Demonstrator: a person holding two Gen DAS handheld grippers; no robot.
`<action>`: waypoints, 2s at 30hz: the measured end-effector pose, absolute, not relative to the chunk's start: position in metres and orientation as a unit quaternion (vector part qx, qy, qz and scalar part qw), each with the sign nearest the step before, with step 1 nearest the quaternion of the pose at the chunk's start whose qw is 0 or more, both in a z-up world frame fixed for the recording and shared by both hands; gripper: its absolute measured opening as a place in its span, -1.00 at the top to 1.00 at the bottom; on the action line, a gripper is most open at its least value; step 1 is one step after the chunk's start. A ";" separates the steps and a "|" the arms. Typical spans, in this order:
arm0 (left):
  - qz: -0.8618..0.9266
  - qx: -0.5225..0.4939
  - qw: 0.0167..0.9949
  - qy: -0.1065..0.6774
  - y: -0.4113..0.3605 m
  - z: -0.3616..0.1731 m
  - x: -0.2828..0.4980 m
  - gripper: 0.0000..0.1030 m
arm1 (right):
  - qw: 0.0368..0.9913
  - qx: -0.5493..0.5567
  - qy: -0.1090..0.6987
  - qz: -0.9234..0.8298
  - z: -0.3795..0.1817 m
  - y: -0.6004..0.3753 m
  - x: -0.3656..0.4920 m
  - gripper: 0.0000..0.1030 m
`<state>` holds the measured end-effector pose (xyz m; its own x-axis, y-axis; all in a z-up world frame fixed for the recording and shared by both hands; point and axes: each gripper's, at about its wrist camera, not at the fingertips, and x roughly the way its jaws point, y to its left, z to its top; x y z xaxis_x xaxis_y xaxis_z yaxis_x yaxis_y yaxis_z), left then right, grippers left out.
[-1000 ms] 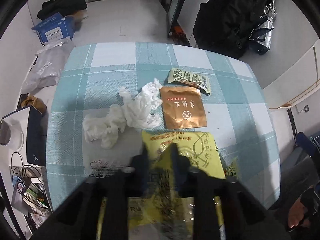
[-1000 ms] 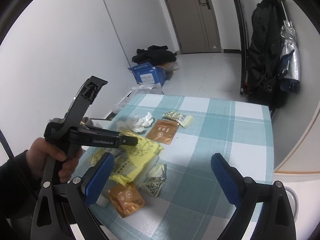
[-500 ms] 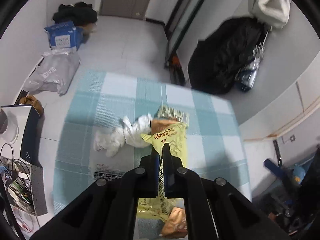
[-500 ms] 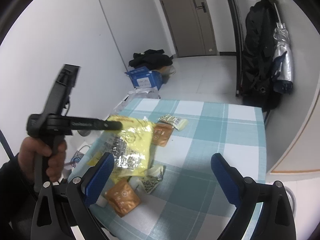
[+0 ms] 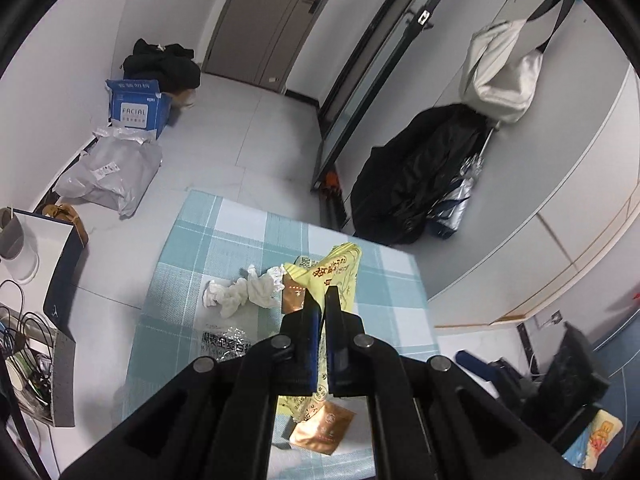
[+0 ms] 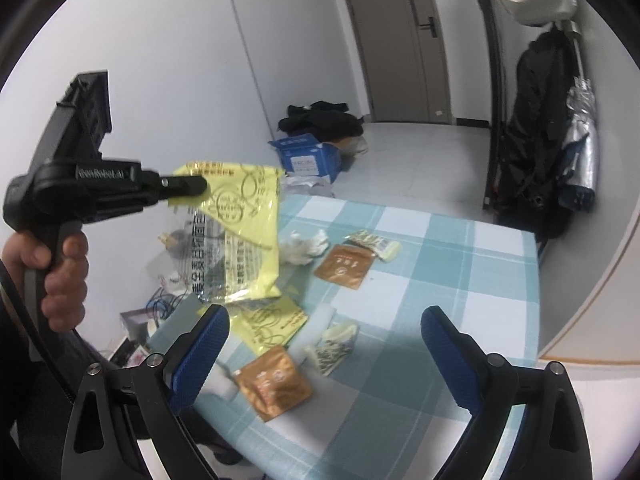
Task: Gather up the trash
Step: 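Lift the yellow plastic bag off the table with the left tool, then grasp the brown paper packet with the right tool while the left tool holds the bag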
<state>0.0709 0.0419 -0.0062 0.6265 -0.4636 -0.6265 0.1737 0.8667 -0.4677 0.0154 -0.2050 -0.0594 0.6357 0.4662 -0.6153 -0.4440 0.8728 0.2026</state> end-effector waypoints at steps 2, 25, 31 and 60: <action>-0.180 -0.194 0.885 0.383 0.048 -0.004 0.066 1.00 | 0.901 0.010 0.349 0.257 -0.061 -0.199 0.012 -0.86; -0.190 -0.202 0.893 0.353 0.079 -0.014 0.053 1.00 | 0.836 -0.176 0.438 0.279 -0.152 -0.118 0.007 -0.54; -0.195 -0.207 0.890 0.356 0.079 -0.014 0.054 1.00 | 0.829 -0.220 0.431 0.279 -0.161 -0.102 0.002 -0.38; -0.192 -0.207 0.890 0.359 0.066 -0.011 0.049 1.00 | 0.853 -0.153 0.414 0.279 -0.129 -0.132 -0.003 0.11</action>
<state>0.0490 0.0657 -0.0110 0.6689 -0.4899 -0.5590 0.1931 0.8408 -0.5058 -0.0027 -0.1322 -0.1289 0.5015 0.3483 -0.7920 -0.6024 0.7976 -0.0306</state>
